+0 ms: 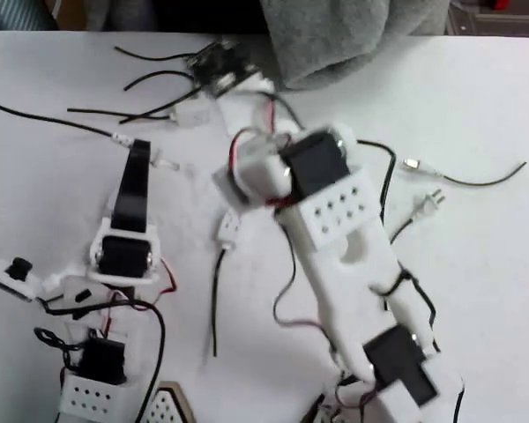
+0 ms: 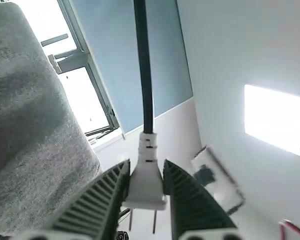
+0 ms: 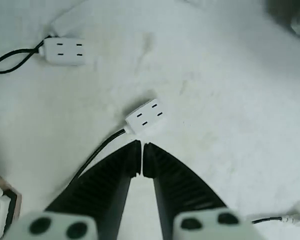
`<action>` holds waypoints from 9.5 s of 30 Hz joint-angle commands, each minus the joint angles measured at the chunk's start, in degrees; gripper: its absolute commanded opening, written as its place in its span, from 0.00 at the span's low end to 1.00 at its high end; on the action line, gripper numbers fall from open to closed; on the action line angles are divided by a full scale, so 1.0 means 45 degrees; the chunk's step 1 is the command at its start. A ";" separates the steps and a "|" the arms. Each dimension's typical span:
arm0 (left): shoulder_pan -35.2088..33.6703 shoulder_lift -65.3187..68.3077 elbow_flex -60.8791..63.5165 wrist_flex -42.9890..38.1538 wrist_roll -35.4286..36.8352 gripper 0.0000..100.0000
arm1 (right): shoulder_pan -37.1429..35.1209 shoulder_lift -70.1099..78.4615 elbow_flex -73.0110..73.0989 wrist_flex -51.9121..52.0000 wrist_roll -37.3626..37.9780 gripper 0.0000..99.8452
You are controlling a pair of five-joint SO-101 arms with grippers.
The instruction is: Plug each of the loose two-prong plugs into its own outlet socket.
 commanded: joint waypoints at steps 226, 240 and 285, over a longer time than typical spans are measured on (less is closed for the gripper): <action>0.2139 1.9350 -1.9399 1.6645 -1.4652 0.03 | 1.2161 -0.5284 2.0376 -1.0051 0.3497 0.02; 0.2999 2.3140 -2.0747 1.8208 -1.4632 0.03 | 1.2708 -0.5284 2.0357 -1.0149 0.3497 0.02; 0.2882 2.3140 -1.7172 1.5336 -1.2288 0.02 | 1.2689 -0.5245 2.0337 -1.0149 0.3497 0.02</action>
